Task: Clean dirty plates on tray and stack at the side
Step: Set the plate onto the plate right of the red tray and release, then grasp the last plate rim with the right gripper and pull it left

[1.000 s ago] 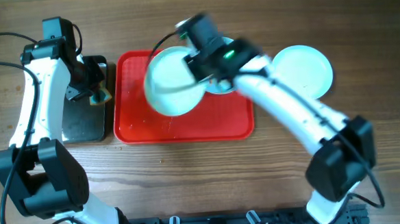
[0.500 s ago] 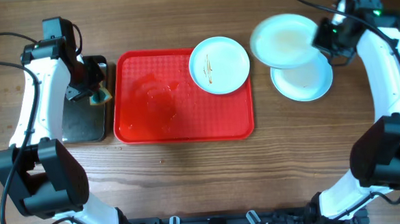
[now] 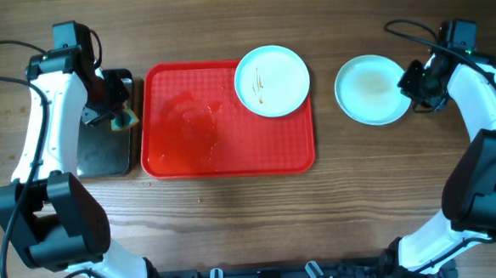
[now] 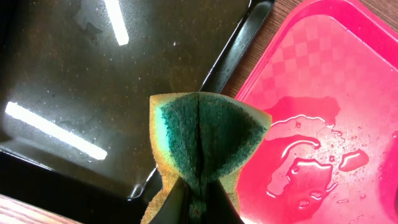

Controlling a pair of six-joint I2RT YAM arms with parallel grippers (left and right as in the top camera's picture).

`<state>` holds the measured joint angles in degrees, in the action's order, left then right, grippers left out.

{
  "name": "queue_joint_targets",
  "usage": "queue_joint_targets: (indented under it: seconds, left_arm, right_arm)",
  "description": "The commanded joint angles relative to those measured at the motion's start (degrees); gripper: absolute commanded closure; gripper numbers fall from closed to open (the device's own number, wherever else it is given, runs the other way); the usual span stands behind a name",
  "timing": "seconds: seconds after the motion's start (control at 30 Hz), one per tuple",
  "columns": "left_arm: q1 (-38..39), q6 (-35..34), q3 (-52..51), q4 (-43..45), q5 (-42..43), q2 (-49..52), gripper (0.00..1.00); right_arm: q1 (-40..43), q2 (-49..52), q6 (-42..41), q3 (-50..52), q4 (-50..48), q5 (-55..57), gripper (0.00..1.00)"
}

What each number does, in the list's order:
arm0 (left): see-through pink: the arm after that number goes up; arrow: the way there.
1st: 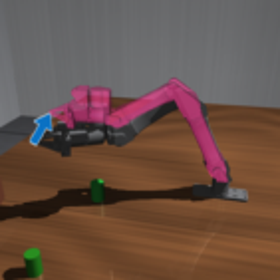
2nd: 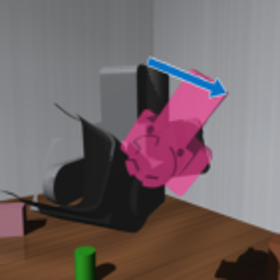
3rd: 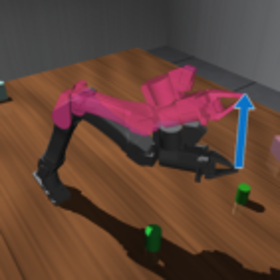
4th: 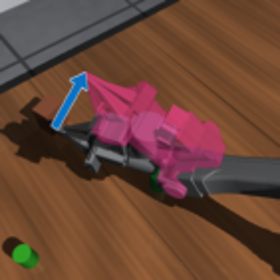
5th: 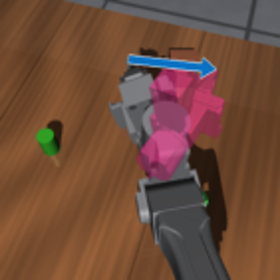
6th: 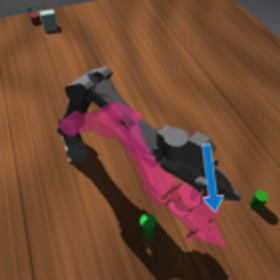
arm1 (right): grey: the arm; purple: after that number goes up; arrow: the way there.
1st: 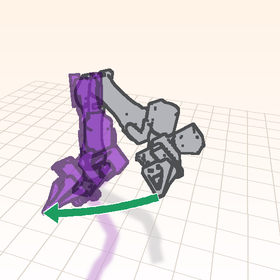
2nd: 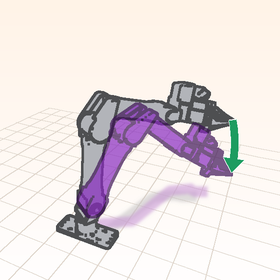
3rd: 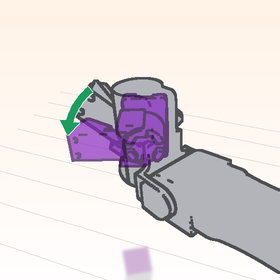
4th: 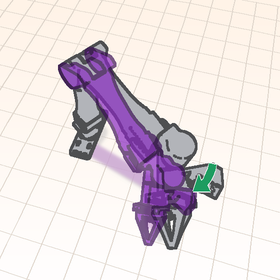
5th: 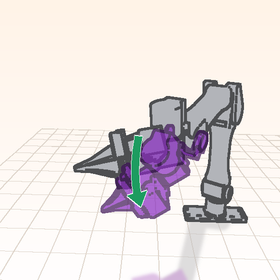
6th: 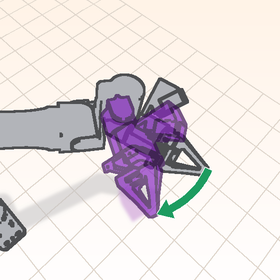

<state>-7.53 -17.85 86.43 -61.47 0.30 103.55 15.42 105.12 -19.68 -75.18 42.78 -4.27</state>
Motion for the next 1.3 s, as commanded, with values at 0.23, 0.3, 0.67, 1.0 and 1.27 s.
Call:
queue_joint_targets:
  seconds: [0.23,0.3,0.67,1.0,1.27]
  left_arm:
    - [-0.3,0.9,0.8,0.2,0.3,0.5,0.96]
    - [-0.3,0.9,0.8,0.2,0.3,0.5,0.96]
    - [-0.3,0.9,0.8,0.2,0.3,0.5,0.96]
    - [-0.3,0.9,0.8,0.7,0.3,0.5,0.96]
    - [-0.3,0.9,0.8,0.8,0.3,0.5,0.96]
  right_arm:
    - [-15.1,-2.2,-5.0,-8.7,-0.1,-11.7,0.75]
    - [-20.1,-1.5,-11.4,-8.7,-1.6,-8.4,0.74]
    - [-29.1,11.1,-17.5,-8.6,-1.6,-3.1,0.71]
    - [-29.1,13.6,-14.4,-8.6,-1.1,-7.8,0.92]
    - [-30.7,13.6,-13.2,-8.6,0.4,-8.3,0.96]
